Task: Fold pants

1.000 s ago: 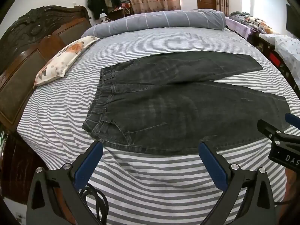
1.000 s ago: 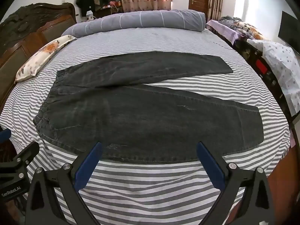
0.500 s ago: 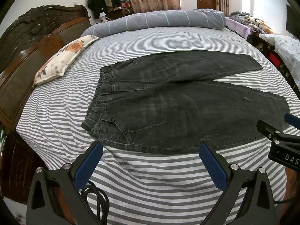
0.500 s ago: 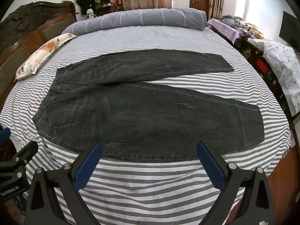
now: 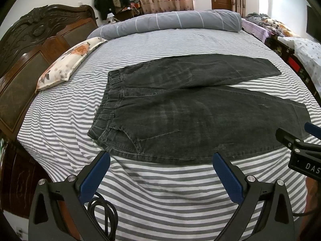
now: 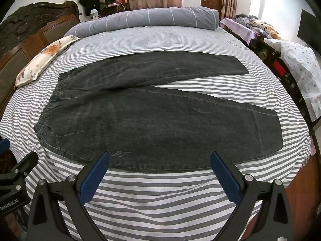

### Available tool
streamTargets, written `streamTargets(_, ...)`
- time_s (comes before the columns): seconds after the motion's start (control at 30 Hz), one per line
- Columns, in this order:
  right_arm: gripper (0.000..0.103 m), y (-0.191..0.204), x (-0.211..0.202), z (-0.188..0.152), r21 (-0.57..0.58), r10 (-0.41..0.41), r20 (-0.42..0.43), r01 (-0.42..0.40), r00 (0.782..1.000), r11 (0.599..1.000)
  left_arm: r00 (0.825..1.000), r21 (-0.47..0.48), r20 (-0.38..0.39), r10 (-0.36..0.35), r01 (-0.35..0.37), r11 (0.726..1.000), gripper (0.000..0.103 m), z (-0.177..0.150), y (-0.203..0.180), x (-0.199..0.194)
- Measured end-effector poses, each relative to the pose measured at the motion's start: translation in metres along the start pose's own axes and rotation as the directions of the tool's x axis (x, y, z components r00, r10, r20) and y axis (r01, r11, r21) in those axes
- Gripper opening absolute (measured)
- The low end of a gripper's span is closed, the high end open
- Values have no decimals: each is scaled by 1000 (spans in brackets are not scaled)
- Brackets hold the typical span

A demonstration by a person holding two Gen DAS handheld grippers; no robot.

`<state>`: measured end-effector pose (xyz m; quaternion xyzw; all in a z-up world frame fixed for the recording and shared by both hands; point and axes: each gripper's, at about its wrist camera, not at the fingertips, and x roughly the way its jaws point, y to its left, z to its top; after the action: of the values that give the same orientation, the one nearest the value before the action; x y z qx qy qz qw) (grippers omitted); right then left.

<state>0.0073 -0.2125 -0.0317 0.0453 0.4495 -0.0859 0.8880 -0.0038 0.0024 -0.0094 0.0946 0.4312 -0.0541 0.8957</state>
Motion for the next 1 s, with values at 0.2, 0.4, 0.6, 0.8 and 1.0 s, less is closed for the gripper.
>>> streamTargets(0.2, 100, 0, 1, 0, 1, 0, -5, 0, 1000, 1000, 1000, -5, -3, -2, 2, 1000, 101, -1, 2, 0)
streamTargets(0.4, 100, 0, 1, 0, 1, -3, -7, 3, 1000, 1000, 1000, -6, -5, -2, 2, 1000, 101, -2, 4, 0)
streamTargets(0.6, 100, -1, 0, 1, 3, -3, -8, 3, 1000, 1000, 1000, -6, -2, -2, 2, 1000, 101, -2, 4, 0)
streamTargets(0.8, 100, -3, 2, 0, 11, -2, -13, 2, 1000, 1000, 1000, -5, -4, -4, 4, 1000, 101, -2, 4, 0)
streamTargets(1.0, 100, -5, 2, 0, 17, 1, -16, -1, 1000, 1000, 1000, -7, -4, -1, 1, 1000, 101, -2, 4, 0)
